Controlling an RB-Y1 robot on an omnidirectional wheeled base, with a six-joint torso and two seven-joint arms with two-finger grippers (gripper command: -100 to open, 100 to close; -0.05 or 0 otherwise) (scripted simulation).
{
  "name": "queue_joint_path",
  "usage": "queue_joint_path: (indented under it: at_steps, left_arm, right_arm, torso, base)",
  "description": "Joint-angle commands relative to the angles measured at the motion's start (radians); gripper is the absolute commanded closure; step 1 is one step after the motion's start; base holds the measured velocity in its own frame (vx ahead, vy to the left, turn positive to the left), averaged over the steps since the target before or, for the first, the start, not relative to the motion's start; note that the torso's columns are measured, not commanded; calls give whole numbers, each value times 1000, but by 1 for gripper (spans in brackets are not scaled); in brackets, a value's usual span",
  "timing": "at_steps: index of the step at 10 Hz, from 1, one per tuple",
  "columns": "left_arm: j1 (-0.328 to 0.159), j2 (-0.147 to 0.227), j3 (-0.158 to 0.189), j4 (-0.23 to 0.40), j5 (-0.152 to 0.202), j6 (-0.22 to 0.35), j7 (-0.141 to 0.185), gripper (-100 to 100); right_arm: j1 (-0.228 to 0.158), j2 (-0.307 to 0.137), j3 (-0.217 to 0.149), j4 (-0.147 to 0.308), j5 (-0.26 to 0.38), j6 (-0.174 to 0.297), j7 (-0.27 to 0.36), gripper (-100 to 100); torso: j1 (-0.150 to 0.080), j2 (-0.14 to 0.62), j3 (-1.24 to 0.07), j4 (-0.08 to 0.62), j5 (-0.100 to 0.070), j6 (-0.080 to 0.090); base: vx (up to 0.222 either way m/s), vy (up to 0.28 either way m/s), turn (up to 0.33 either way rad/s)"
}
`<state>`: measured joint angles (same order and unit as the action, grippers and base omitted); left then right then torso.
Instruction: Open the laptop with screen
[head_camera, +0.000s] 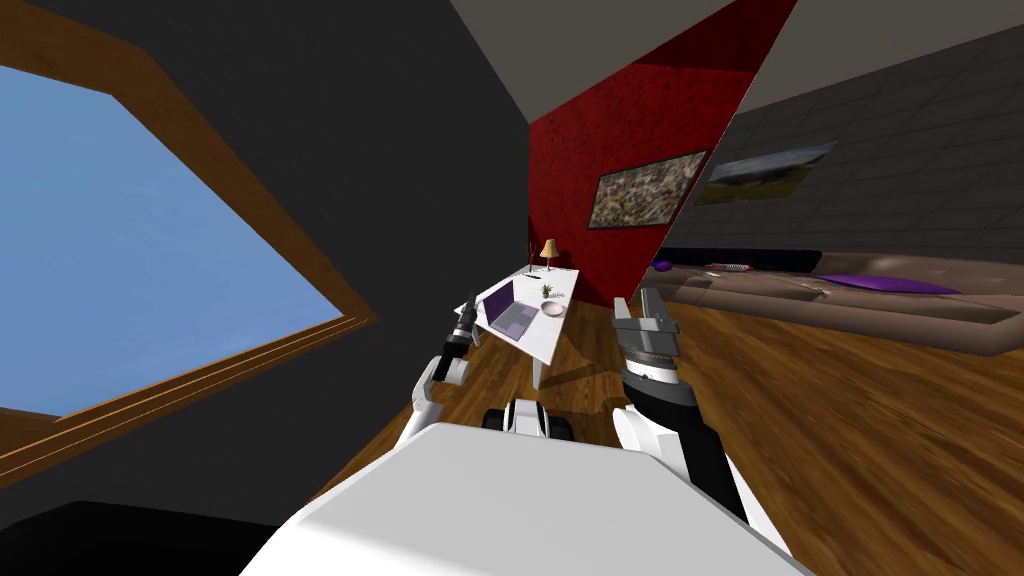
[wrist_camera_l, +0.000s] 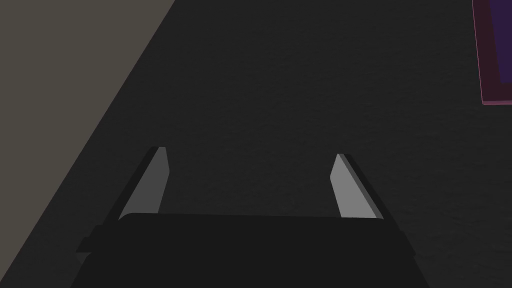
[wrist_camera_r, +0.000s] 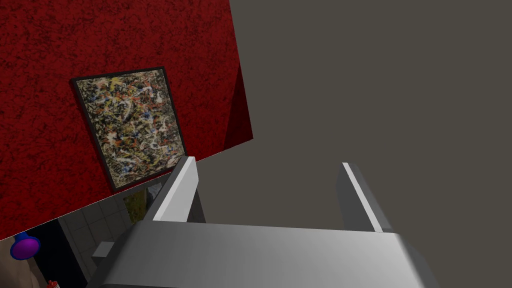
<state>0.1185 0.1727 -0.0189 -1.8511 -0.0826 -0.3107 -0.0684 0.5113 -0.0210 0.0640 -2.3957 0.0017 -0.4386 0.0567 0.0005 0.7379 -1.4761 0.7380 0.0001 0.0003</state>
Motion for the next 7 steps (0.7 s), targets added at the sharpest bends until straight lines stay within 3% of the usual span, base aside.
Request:
queue_joint_path:
  at_steps: [1,4,7]
  left_arm:
    - [-58,0,-3,74,-17,17,2,-100]
    - [-92,1,-6,149,-27,29,5,-100]
    - [-161,4,-12,244,-44,53,10,-100]
  right_arm:
    - [0,0,0,0,0,0,0,0]
    - [0,0,0,0,0,0,0,0]
    - [0,0,0,0,0,0,0,0]
  torso:
    - [0,0,0,0,0,-1]
    - [-1,0,0,0,0,0]
    - [0,0,0,0,0,-1]
  base:
    - [-23,39,-112]
    - [-25,38,-73]
    - [-23,54,-102]
